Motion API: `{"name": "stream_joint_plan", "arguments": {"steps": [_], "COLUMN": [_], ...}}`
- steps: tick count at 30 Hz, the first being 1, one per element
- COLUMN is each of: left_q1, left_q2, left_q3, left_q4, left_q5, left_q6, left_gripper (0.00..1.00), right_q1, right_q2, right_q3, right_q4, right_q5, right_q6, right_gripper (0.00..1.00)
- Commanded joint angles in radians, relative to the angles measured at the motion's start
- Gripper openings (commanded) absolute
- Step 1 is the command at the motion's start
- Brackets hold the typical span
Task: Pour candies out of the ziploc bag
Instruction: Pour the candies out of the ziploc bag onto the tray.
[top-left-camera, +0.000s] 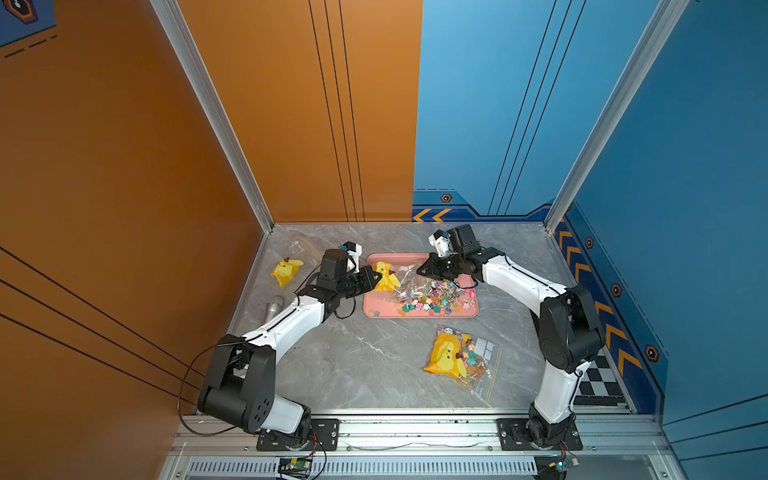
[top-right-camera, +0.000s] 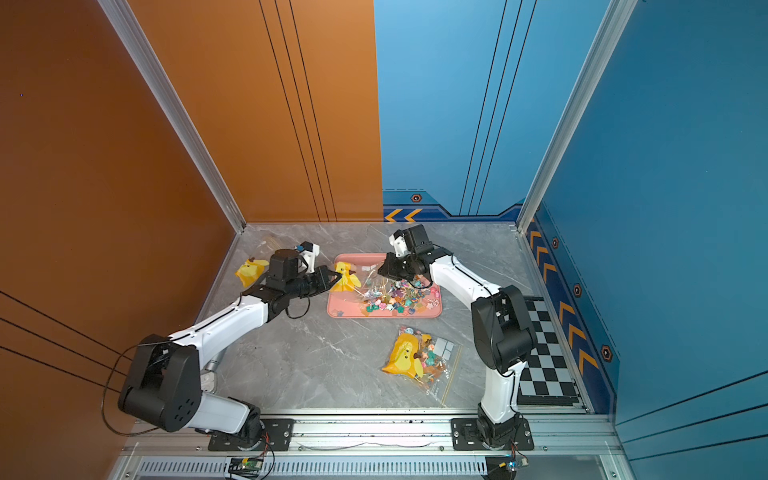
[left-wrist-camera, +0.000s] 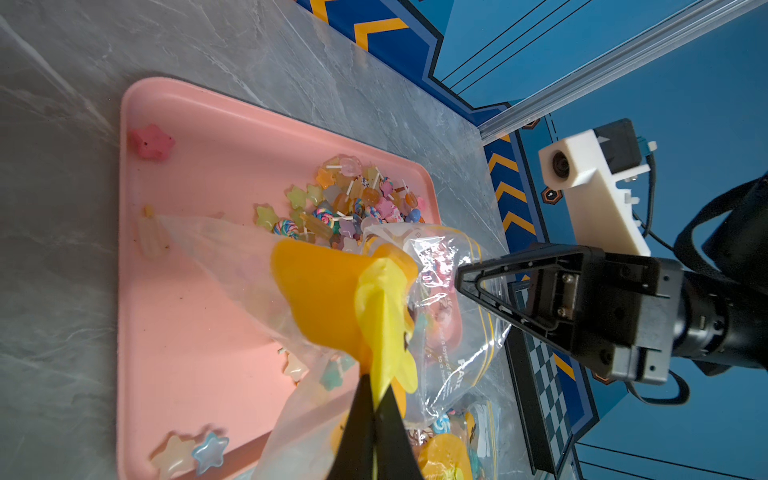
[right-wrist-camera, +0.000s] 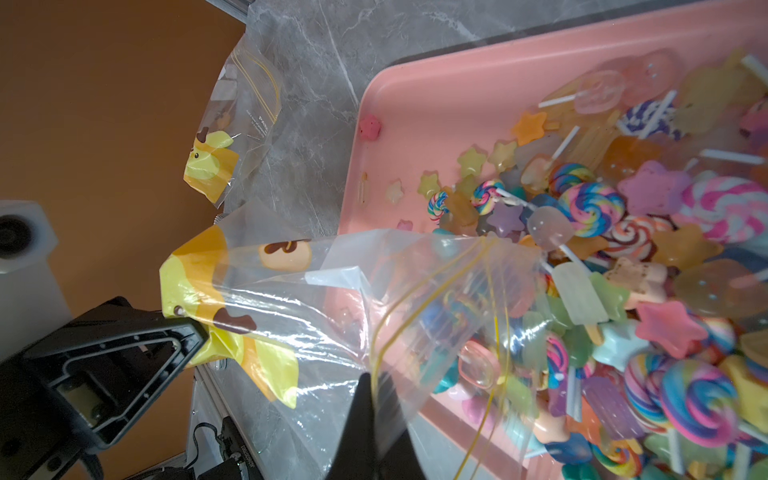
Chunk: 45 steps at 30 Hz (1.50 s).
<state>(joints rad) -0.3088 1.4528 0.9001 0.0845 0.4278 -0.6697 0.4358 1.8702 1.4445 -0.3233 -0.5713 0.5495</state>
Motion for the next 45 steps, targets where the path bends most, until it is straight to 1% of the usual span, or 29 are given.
{"name": "stream_joint_plan", "arguments": {"steps": [1, 27, 45], "left_q1": [-0.008, 0.0, 0.023], "left_q2": [-0.029, -0.046, -0.066], "left_q3": [0.035, 0.045, 0.046], "left_q4": [-0.018, -0.041, -0.057], "left_q5": [-0.018, -0.029, -0.03], "left_q6": [0.03, 0.045, 0.054], "left_gripper": [0.0, 0.0, 0.0], "right_q1": [0.006, 0.01, 0.024], "right_q2": [-0.038, -0.031, -0.013], "right_q3": [0.0, 0.004, 0.025], "right_q4": [-0.023, -0.023, -0.023], "right_q5": [0.013, 0.016, 0.017], "right_q6": [-0.006, -0.006, -0.003], "right_gripper": [0.0, 0.0, 0.0]}}
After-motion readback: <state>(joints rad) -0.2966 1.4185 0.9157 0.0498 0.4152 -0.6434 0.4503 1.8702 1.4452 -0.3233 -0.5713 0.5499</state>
